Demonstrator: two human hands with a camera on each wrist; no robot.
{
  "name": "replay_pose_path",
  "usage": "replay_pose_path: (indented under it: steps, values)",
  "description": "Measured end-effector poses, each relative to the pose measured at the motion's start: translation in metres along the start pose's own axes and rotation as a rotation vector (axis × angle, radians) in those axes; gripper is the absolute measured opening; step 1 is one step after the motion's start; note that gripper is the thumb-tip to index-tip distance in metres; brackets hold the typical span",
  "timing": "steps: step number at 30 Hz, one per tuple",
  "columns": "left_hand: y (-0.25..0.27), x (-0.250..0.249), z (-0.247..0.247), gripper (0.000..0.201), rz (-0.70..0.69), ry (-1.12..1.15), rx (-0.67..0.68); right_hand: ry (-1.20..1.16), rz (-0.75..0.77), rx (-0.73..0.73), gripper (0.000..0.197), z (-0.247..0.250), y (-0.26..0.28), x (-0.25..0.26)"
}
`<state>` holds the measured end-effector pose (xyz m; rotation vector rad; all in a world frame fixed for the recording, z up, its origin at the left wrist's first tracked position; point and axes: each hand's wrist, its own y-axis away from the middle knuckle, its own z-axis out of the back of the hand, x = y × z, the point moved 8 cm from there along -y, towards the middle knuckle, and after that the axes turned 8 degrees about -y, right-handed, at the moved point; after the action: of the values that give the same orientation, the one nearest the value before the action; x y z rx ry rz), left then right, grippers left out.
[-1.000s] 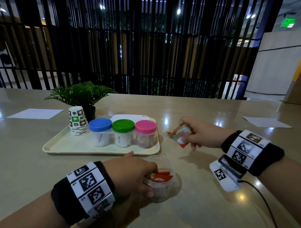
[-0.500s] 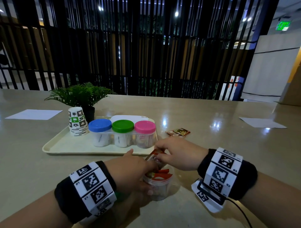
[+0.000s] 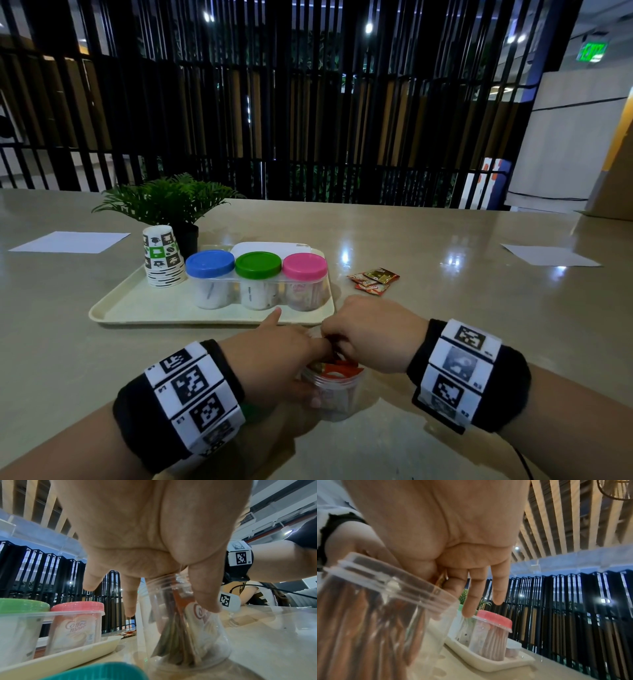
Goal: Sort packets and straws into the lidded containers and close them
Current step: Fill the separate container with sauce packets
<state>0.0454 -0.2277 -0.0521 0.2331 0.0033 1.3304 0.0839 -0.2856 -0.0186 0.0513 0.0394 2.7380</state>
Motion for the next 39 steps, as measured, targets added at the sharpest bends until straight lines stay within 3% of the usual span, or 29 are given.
replay_pose_path:
  steps: [9, 13, 19, 24, 28, 39]
  values:
    - [0.006, 0.002, 0.011, 0.043, 0.038, -0.045, -0.054, -0.301, -0.135, 0.347, 0.035, -0.022, 0.006, -0.008]
    - [0.007, 0.005, 0.010, 0.044, 0.068, -0.041, -0.076, -0.360, -0.179, 0.408, 0.037, -0.024, 0.010, -0.006]
    - [0.008, 0.006, 0.013, 0.047, 0.095, 0.036, -0.103, -0.384, -0.156, 0.392, 0.036, -0.030, 0.006, -0.005]
    - [0.007, 0.004, 0.013, 0.064, 0.111, 0.107, -0.065, -0.349, -0.187, 0.435, 0.051, -0.038, 0.006, -0.009]
    - [0.003, -0.001, 0.010, 0.050, 0.081, 0.054, 0.025, -0.391, -0.180, 0.413, 0.055, -0.040, 0.006, -0.008]
    - [-0.006, -0.003, 0.004, 0.047, 0.052, 0.106, 0.122, -0.340, -0.034, 0.279, 0.053, -0.029, 0.005, -0.007]
